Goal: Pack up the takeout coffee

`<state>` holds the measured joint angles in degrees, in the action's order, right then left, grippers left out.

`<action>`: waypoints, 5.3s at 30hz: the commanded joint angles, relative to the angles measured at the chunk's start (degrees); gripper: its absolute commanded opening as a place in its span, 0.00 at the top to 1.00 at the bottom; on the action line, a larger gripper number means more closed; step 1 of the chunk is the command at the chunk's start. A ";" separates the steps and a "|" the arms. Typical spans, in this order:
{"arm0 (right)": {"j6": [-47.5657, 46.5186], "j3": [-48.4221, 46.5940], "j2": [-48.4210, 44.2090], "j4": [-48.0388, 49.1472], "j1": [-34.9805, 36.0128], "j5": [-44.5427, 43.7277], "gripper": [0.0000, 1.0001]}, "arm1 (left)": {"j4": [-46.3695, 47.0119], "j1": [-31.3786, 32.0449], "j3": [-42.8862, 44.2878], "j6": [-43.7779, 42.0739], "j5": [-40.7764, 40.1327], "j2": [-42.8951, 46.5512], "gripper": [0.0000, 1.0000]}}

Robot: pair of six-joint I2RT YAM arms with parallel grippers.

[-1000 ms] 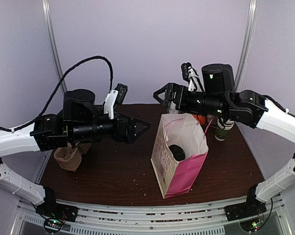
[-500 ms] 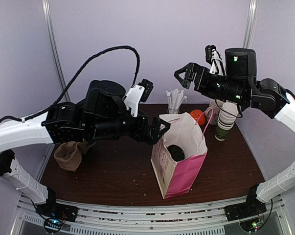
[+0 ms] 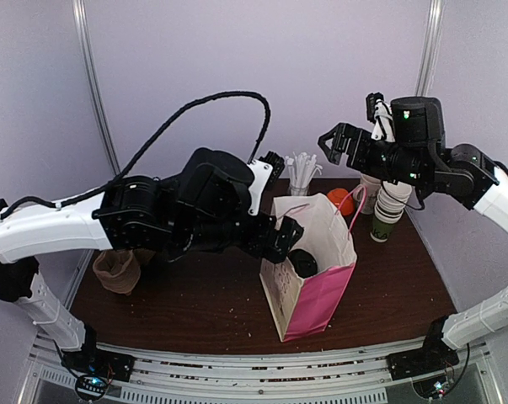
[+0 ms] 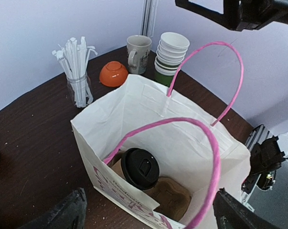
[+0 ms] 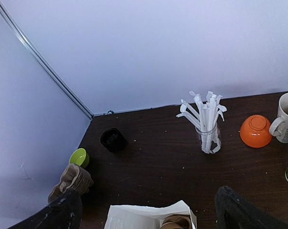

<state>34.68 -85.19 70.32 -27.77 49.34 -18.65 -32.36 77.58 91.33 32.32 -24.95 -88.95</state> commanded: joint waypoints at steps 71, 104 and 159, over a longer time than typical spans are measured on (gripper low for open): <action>-14.48 28.98 -13.41 10.01 -7.51 37.68 0.00 | 16.28 -0.28 -13.30 -31.27 -21.15 4.31 1.00; -11.47 36.15 -20.58 20.30 -7.62 18.66 0.00 | 19.07 8.36 -17.76 -27.82 -25.24 5.10 1.00; -7.94 32.04 -13.51 18.24 -9.08 13.92 0.00 | 2.91 -0.61 -5.99 -1.36 -4.82 3.01 1.00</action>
<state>25.52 -50.09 55.44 -8.27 41.17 -2.15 -26.33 80.84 82.24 24.58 -35.86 -86.98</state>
